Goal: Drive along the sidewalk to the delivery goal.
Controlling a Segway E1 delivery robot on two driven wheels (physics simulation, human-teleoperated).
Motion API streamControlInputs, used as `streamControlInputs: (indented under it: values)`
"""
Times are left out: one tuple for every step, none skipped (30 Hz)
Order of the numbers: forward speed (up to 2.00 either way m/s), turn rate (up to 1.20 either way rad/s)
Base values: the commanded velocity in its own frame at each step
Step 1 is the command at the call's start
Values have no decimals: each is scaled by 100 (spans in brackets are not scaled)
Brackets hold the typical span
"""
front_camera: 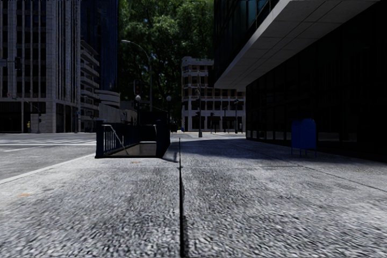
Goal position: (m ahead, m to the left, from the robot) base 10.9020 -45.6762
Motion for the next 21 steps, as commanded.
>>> streamControlInputs:
  values:
    - [195, -34]
    - [194, -35]
    - [192, -38]
    - [191, -40]
    - [187, -41]
    - [186, -41]
    - [186, -41]
    - [186, -41]
    - [185, -42]
    - [185, -43]
    - [185, -43]
    - [185, -43]
    - [185, -43]
    - [185, -43]
    - [185, -43]
    - [185, -43]
    - [185, -43]
    - [182, -43]
    - [182, -43]
    - [181, -43]
    - [180, -43]
